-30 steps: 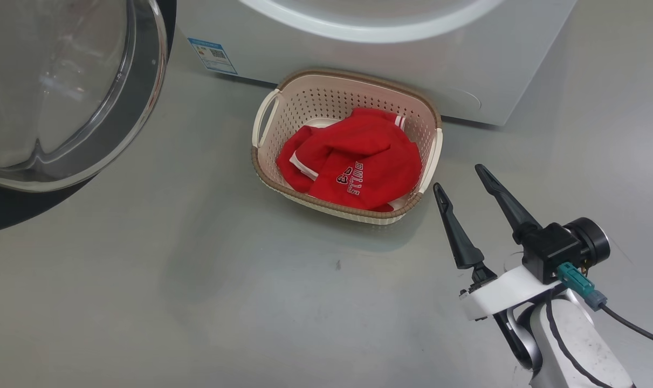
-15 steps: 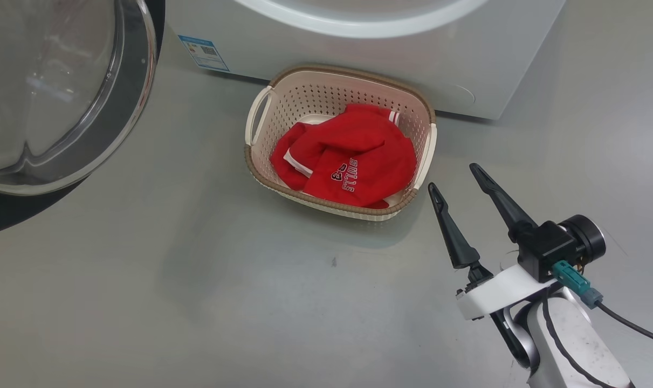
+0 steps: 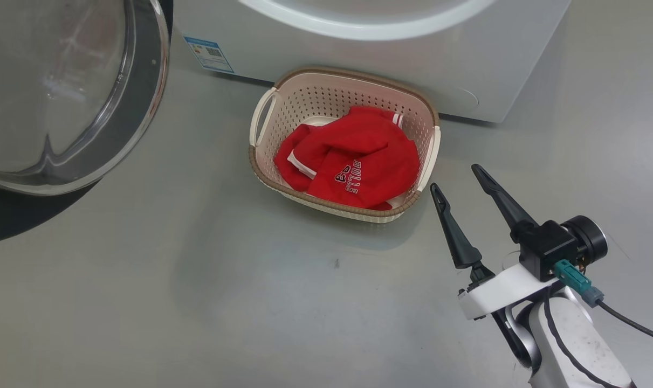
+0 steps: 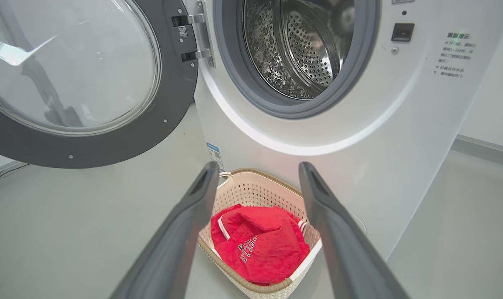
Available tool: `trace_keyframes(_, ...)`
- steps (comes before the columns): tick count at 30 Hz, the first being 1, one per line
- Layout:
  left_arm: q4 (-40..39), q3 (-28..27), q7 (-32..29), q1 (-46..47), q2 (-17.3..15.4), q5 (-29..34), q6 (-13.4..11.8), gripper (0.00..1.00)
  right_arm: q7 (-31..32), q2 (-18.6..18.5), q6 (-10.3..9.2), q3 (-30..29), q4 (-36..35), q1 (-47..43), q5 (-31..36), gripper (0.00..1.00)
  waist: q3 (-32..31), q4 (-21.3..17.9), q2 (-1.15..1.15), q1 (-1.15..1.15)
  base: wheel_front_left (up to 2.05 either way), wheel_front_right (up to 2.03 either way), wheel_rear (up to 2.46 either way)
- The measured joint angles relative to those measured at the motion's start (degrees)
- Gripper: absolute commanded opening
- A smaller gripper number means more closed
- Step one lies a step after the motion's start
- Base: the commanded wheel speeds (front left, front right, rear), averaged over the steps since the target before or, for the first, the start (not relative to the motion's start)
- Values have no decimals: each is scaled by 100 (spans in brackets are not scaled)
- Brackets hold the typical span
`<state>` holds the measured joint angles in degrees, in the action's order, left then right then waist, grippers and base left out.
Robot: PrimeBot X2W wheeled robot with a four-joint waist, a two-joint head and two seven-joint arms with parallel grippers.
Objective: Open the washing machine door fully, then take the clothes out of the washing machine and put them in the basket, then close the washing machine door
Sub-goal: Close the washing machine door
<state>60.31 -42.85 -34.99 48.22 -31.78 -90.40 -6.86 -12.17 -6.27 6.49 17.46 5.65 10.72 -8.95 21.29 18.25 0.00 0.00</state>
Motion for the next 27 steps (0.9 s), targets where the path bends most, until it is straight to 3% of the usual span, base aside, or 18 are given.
trace_keyframes(12, -7, 292, -966, 83, 261, -21, 27, 0, -24, 8, 0, 15, 124, -2, -24, 100, -187, 162, 0, 0, 0, 0, 0)
trace_keyframes(27, -236, 606, -2003, -246, 477, -35, 457, 0, -75, 52, 0, 52, 250, -40, -130, 100, -496, 264, 0, 0, 0, 0, 0)
